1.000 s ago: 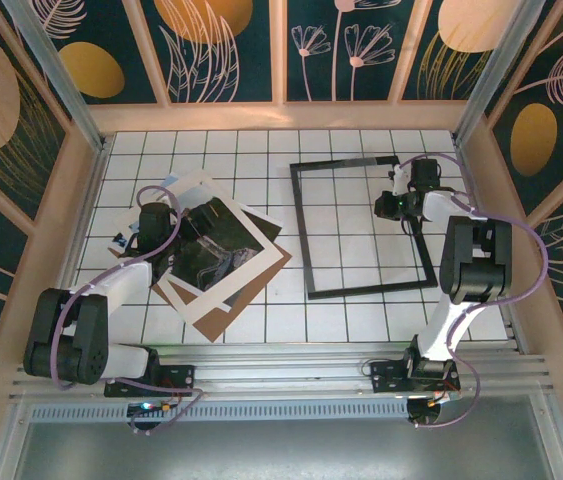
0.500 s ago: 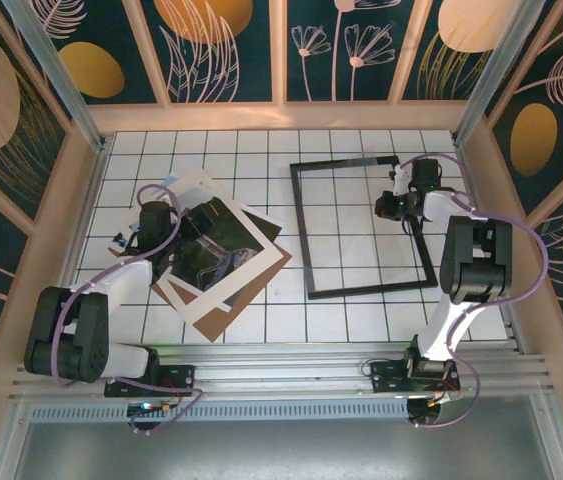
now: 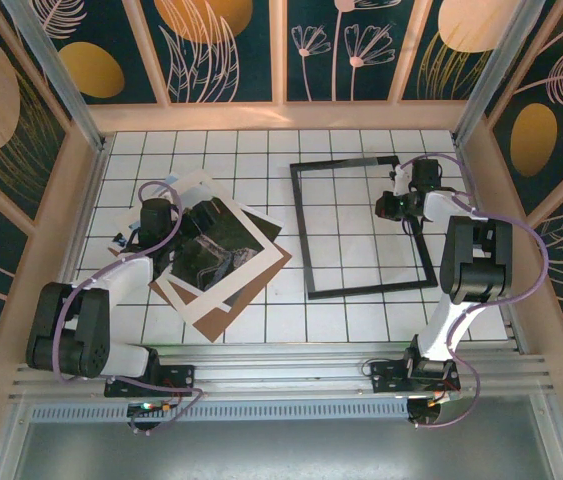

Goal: Put the photo into the frame

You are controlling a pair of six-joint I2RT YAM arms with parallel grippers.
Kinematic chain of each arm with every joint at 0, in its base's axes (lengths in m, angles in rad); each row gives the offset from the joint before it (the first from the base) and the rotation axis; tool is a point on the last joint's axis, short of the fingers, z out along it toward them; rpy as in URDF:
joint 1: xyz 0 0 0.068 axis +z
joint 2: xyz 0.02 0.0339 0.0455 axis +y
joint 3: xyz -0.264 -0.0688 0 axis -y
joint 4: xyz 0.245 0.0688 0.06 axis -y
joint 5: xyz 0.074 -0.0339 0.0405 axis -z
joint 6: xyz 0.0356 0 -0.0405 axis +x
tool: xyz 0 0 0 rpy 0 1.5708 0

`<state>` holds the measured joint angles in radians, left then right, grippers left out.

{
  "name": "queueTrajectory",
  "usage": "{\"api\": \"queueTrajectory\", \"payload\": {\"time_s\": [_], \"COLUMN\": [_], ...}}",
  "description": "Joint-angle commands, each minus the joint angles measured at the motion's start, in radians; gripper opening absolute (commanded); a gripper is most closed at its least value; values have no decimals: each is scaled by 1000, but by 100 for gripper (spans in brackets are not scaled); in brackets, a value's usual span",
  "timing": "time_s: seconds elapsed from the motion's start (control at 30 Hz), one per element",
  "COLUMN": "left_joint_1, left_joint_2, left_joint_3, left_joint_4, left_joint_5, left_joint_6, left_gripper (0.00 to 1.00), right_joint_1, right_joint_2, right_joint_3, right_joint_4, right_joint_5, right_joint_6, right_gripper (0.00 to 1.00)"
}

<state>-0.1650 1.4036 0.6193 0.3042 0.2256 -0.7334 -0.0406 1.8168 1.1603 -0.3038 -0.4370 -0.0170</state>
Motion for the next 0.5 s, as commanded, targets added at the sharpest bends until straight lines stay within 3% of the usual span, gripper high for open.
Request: {"api": "queueTrajectory", "payload": {"time_s": [0.0,0.47], "left_joint_1": [-9,-10], "left_joint_2": [14,26], "left_joint_3": [24,20], "left_joint_4": [37,47], "left_joint_5": [9,9], "left_joint_6": [19,19], "left_gripper": [99,98], "right_joint_1": [-10,-24], "right_joint_2": [-19,-6], "right_joint_3": [-4,25], "right_joint_4": [-18,-17], "right_joint_5": [18,23], "right_joint_6": [8,8], "right_gripper": [0,0]}}
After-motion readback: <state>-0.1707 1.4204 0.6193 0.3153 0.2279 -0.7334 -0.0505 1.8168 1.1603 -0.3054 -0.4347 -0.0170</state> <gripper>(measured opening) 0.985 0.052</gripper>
